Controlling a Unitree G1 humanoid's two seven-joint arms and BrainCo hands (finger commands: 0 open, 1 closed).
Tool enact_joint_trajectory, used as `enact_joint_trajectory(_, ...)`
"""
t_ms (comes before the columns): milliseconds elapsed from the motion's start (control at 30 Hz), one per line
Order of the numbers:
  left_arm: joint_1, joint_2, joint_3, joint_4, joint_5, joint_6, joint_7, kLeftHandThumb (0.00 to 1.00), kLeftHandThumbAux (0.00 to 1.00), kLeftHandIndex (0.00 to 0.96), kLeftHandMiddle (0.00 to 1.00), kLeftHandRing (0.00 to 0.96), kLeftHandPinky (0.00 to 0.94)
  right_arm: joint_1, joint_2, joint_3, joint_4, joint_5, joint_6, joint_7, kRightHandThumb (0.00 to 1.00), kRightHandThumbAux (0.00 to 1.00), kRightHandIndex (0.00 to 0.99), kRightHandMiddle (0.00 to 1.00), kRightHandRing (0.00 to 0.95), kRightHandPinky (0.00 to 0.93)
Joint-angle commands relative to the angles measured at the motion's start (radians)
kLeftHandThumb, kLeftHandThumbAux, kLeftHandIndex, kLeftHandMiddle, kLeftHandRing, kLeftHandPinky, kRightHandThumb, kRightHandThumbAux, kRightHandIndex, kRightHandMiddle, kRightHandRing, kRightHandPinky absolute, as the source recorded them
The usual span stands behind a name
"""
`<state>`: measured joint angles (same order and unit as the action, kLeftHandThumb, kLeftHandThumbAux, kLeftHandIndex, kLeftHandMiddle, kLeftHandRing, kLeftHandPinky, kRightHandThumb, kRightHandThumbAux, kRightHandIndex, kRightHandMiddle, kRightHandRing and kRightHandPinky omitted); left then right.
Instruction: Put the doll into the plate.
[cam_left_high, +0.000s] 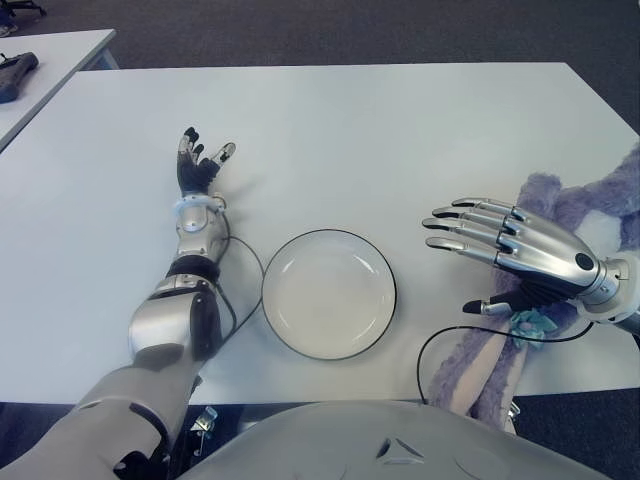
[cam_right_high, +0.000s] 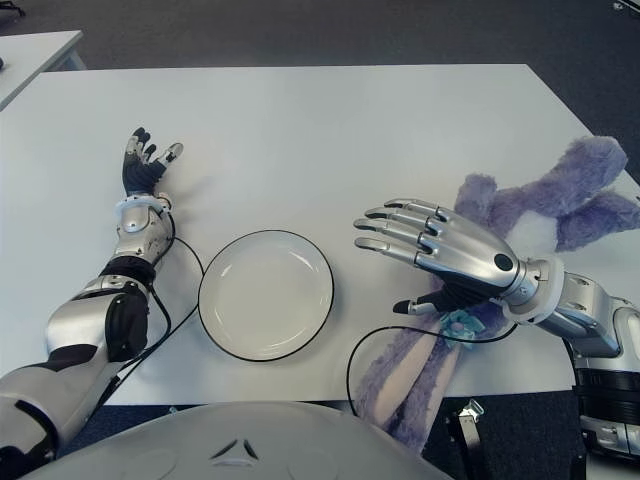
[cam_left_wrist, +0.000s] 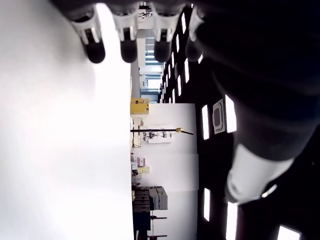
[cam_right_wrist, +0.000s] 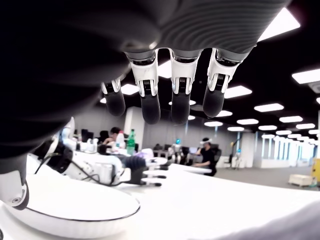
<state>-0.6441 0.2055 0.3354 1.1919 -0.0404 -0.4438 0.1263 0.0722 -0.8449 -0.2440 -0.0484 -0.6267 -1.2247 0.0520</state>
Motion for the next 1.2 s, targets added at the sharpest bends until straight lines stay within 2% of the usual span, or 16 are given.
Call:
enact_joint_trajectory(33,0.206,-0.065,0.001,0.15,-0.003,0.124,-0.014,0.0,0.782,0.058,0.025,0.0,0.023,0.022,-0.03,0.036,0.004,-0.025,0.004,0.049,0.198,0.514,0.07,0.101,0.092,0.101)
enact_joint_trajectory(267,0.203,-0.063,0.006,0.15,-0.009,0.13,-0.018,0.0,0.782,0.061,0.026,0.0,0.018,0.051,-0.058,0.062,-0.011,0.003,0.058,0.116,0.264,0.513,0.066,0.089,0.082,0.092)
enact_joint_trajectory(467,0.204,-0.06,0.004,0.149,-0.007,0.127,-0.017,0.0,0.775,0.057,0.024,0.0,0.006,0.069,-0.074,0.076,-0.027,0.023,0.106,0.163,0.274,0.506,0.052,0.079,0.07,0.075)
enact_joint_trajectory(667,0.204,-0.058,0.0,0.15,-0.002,0.124,-0.012,0.0,0.772,0.054,0.02,0.0,0.007,0.072,-0.091,0.077,-0.036,-0.001,0.121,0.192,0.251,0.49,0.025,0.063,0.054,0.062)
enact_joint_trajectory(1000,0.207,-0.058,-0.001,0.15,0.0,0.117,-0.012,0.0,0.77,0.05,0.019,0.0,0.008,0.076,-0.095,0.041,-0.027,-0.085,0.136,0.174,0.209,0.462,0.03,0.077,0.063,0.077)
enact_joint_trajectory(1200,0.208,-0.058,0.001,0.15,-0.003,0.114,-0.017,0.0,0.773,0.048,0.017,0.0,0.009,0.097,-0.083,-0.009,0.033,-0.132,0.083,0.088,0.204,0.441,0.073,0.122,0.109,0.146)
